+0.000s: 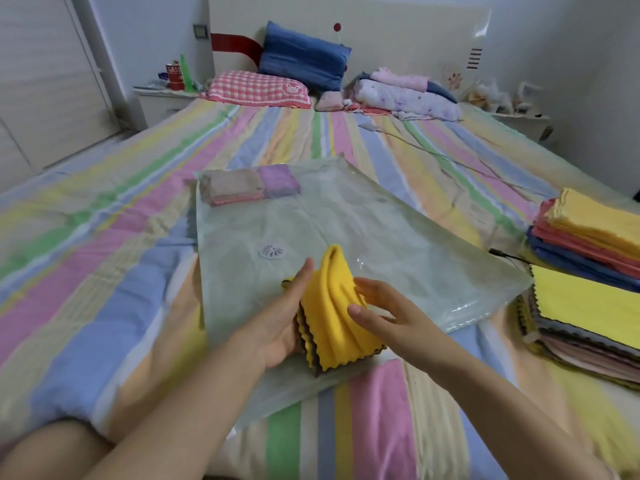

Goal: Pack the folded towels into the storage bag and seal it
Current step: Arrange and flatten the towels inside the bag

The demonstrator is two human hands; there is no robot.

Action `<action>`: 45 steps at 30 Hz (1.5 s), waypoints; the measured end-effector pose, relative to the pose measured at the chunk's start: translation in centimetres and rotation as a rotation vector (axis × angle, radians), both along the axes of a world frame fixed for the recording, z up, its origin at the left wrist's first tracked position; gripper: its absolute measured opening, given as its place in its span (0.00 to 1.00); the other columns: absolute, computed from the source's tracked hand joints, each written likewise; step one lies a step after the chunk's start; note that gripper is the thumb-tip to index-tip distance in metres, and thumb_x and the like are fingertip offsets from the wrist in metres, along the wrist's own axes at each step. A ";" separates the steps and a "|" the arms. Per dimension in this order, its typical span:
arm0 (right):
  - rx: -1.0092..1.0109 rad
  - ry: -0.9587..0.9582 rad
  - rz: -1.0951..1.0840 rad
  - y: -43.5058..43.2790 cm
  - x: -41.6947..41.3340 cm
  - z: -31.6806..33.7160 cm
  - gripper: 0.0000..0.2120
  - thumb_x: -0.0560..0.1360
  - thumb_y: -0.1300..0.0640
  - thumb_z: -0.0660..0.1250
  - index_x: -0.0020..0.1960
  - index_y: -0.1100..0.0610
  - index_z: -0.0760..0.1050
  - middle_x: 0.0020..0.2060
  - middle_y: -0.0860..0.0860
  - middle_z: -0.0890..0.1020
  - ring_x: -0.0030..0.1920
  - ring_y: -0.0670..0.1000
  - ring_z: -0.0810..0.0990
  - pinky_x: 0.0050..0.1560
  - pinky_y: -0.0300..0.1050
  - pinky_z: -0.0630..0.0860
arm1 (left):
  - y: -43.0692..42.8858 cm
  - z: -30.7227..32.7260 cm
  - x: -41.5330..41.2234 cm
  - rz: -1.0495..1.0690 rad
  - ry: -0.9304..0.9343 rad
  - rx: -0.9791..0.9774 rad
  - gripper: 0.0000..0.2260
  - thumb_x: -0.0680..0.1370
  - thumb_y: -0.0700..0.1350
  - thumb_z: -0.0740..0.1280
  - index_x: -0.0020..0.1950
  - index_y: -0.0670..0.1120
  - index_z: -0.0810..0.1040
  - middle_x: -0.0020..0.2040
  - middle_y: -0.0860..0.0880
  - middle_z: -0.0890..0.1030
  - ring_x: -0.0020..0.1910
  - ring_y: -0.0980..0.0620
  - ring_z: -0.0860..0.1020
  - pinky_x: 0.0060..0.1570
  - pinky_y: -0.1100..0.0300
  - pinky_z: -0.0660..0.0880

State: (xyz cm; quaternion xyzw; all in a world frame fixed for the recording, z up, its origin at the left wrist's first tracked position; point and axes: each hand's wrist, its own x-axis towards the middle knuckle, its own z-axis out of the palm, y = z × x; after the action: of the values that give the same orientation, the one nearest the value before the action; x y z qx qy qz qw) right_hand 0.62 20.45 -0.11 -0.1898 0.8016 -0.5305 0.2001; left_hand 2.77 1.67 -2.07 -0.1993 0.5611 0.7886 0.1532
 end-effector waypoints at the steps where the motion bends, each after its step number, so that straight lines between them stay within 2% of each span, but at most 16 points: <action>1: 0.004 -0.055 -0.003 0.1 0.0 0.1 0.34 0.67 0.33 0.70 0.70 0.42 0.66 0.64 0.38 0.74 0.64 0.41 0.74 0.64 0.42 0.73 | 0.1 0.2 -0.1 -0.034 0.001 0.010 0.32 0.72 0.71 0.58 0.59 0.46 0.81 0.55 0.42 0.84 0.56 0.43 0.82 0.59 0.47 0.76; 5: -0.114 -0.322 -0.107 0.9 -1.3 0.0 0.20 0.72 0.44 0.69 0.61 0.50 0.74 0.53 0.47 0.84 0.52 0.47 0.83 0.52 0.42 0.80 | 0.4 -1.0 -0.6 0.114 0.018 -0.248 0.18 0.73 0.47 0.74 0.59 0.40 0.77 0.45 0.43 0.83 0.40 0.45 0.82 0.34 0.57 0.80; 7: -0.178 -0.503 -0.269 1.8 -3.0 -0.5 0.14 0.76 0.57 0.69 0.60 0.60 0.75 0.48 0.55 0.84 0.49 0.55 0.83 0.51 0.50 0.80 | -0.2 -2.2 -0.6 0.139 0.002 -0.382 0.20 0.72 0.34 0.73 0.62 0.40 0.74 0.50 0.43 0.82 0.46 0.45 0.81 0.43 0.53 0.80; 10: -0.210 -0.679 -0.333 2.8 -4.0 -1.3 0.13 0.76 0.71 0.59 0.60 0.65 0.73 0.45 0.59 0.81 0.44 0.57 0.81 0.43 0.49 0.82 | -1.1 -2.4 0.3 0.114 0.036 -0.769 0.30 0.71 0.37 0.71 0.71 0.46 0.64 0.64 0.44 0.74 0.58 0.43 0.76 0.56 0.52 0.75; 13: -0.194 -0.624 -0.278 2.9 -4.0 -1.8 0.19 0.75 0.73 0.59 0.64 0.61 0.72 0.51 0.59 0.82 0.47 0.57 0.82 0.39 0.44 0.82 | 0.4 -1.4 1.3 0.163 0.261 -1.561 0.38 0.74 0.40 0.66 0.78 0.49 0.48 0.77 0.44 0.55 0.72 0.41 0.64 0.63 0.52 0.68; 15: -0.224 -0.575 -0.240 2.7 -3.9 -2.1 0.20 0.75 0.69 0.64 0.65 0.56 0.72 0.54 0.57 0.83 0.51 0.57 0.82 0.45 0.47 0.82 | 1.9 -1.2 0.7 0.097 0.527 -1.764 0.33 0.77 0.44 0.63 0.79 0.49 0.51 0.79 0.45 0.50 0.77 0.45 0.53 0.74 0.51 0.56; 19: -0.257 -0.598 -0.209 2.2 -3.9 -1.7 0.17 0.78 0.45 0.64 0.63 0.51 0.75 0.55 0.53 0.83 0.54 0.55 0.82 0.57 0.53 0.78 | 3.6 -3.4 -1.4 -0.454 0.463 -1.711 0.30 0.82 0.58 0.51 0.80 0.49 0.46 0.80 0.49 0.45 0.79 0.52 0.43 0.76 0.48 0.40; 24: 0.182 -0.108 -0.294 0.2 -3.0 -1.6 0.12 0.77 0.57 0.60 0.56 0.53 0.79 0.40 0.50 0.79 0.40 0.51 0.76 0.43 0.43 0.73 | 2.4 -5.1 -2.1 -0.682 0.357 -1.694 0.33 0.79 0.64 0.49 0.79 0.52 0.43 0.80 0.49 0.41 0.78 0.51 0.39 0.74 0.42 0.38; 26: 0.448 0.258 -0.230 -1.4 -2.2 -1.5 0.14 0.75 0.59 0.59 0.56 0.50 0.78 0.40 0.50 0.79 0.44 0.54 0.75 0.41 0.43 0.70 | 1.6 -4.1 -2.2 -0.533 0.441 -1.373 0.26 0.79 0.54 0.56 0.77 0.52 0.59 0.79 0.49 0.57 0.78 0.49 0.53 0.76 0.48 0.50; 28: 0.636 0.531 -0.230 -3.5 -0.9 -0.8 0.14 0.75 0.59 0.57 0.57 0.51 0.75 0.48 0.52 0.79 0.53 0.56 0.72 0.39 0.46 0.67 | 0.4 -3.0 -1.7 -0.093 0.454 -1.096 0.18 0.78 0.42 0.57 0.65 0.52 0.76 0.66 0.51 0.76 0.64 0.49 0.75 0.61 0.59 0.69; 30: 0.717 0.693 -0.211 -5.7 0.6 -0.2 0.15 0.75 0.59 0.56 0.61 0.51 0.71 0.53 0.51 0.76 0.58 0.56 0.68 0.39 0.46 0.64 | -1.4 -1.9 -0.4 0.252 0.298 -1.045 0.17 0.77 0.38 0.57 0.57 0.54 0.80 0.54 0.53 0.82 0.44 0.53 0.79 0.42 0.61 0.72; 32: 0.726 0.765 -0.159 -7.7 1.9 -0.4 0.18 0.77 0.56 0.58 0.66 0.49 0.67 0.57 0.51 0.73 0.61 0.56 0.66 0.39 0.46 0.64 | -3.8 -2.2 0.2 0.330 0.127 -0.975 0.13 0.75 0.42 0.60 0.54 0.51 0.80 0.52 0.51 0.82 0.44 0.51 0.79 0.44 0.59 0.75; 34: 0.687 0.753 -0.080 -9.3 2.9 -1.1 0.20 0.78 0.48 0.58 0.69 0.48 0.65 0.59 0.51 0.71 0.63 0.57 0.66 0.43 0.48 0.68 | -4.9 -2.2 0.4 0.324 0.040 -0.788 0.14 0.73 0.53 0.64 0.50 0.46 0.81 0.48 0.44 0.84 0.45 0.44 0.82 0.48 0.50 0.80; 36: 0.659 0.666 0.022 -10.2 3.6 -1.8 0.22 0.78 0.44 0.57 0.69 0.49 0.64 0.60 0.51 0.72 0.62 0.56 0.66 0.49 0.50 0.70 | -5.1 -2.2 0.4 0.299 -0.020 -0.586 0.20 0.74 0.59 0.67 0.47 0.41 0.81 0.41 0.42 0.82 0.35 0.45 0.80 0.36 0.55 0.79; 39: 0.588 0.518 0.088 -9.7 3.0 -2.5 0.22 0.77 0.53 0.57 0.71 0.53 0.61 0.60 0.53 0.75 0.61 0.56 0.68 0.49 0.49 0.70 | -4.3 -1.7 0.1 0.300 -0.094 -0.469 0.22 0.71 0.59 0.73 0.51 0.40 0.78 0.41 0.44 0.78 0.34 0.48 0.78 0.27 0.61 0.75; 45: 0.196 0.095 0.155 -5.1 0.8 -1.5 0.24 0.75 0.70 0.52 0.68 0.55 0.64 0.65 0.47 0.74 0.54 0.47 0.77 0.49 0.44 0.77 | -2.2 -1.3 -1.3 0.257 -0.095 -0.627 0.30 0.66 0.58 0.77 0.59 0.40 0.76 0.56 0.44 0.80 0.54 0.45 0.78 0.50 0.54 0.75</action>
State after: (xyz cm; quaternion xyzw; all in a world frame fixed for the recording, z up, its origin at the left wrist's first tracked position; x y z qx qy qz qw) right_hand 1.47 15.38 -1.57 -0.2557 0.8411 -0.4230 0.2197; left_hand 1.52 -0.53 -3.34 -0.3426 0.7387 0.5804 0.0097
